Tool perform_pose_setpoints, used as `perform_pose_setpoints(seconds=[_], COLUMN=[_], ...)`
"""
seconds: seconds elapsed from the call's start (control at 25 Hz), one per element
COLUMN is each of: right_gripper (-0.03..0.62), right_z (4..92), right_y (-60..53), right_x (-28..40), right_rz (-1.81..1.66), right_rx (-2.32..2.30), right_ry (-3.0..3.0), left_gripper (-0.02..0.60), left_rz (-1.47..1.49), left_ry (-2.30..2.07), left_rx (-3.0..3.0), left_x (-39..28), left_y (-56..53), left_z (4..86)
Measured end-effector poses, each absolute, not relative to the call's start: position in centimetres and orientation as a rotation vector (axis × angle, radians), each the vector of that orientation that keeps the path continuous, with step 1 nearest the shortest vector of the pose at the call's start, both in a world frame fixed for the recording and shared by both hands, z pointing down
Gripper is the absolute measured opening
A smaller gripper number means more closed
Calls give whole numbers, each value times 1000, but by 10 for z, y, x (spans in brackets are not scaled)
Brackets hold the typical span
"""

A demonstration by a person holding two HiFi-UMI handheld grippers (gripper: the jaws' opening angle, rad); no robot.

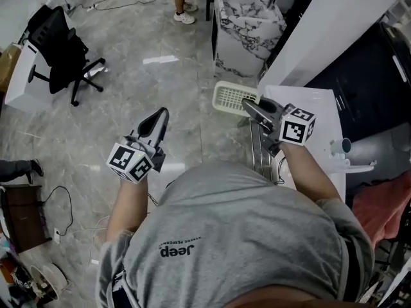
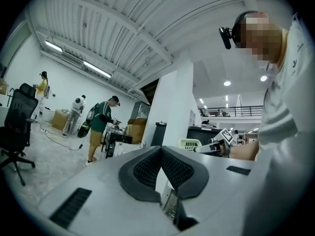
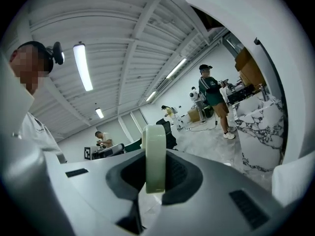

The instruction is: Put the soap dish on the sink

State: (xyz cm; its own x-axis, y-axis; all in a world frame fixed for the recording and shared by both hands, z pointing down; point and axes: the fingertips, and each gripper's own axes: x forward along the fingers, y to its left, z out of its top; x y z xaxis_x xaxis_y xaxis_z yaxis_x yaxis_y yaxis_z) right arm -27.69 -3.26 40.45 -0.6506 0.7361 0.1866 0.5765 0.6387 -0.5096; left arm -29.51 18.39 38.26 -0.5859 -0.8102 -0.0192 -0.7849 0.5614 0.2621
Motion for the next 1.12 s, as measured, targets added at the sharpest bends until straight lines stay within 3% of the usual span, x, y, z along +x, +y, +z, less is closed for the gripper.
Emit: perform_pose_setpoints(seconds=[0.64,1.12], right_gripper=[95,95], right_z=[401,408], right_y=[-64,-209], right_x=[-270,-150], right_rz=[644,784], right_rx=[-836,-225], right_ry=[-2602,-2804], left_gripper=[14,14], left_rz=[-255,-167], left_ry=[-2534,-2095], left_rx=[1607,2107], left_x=[-324,-276], left_y=[131,-45], left_z=[377,383])
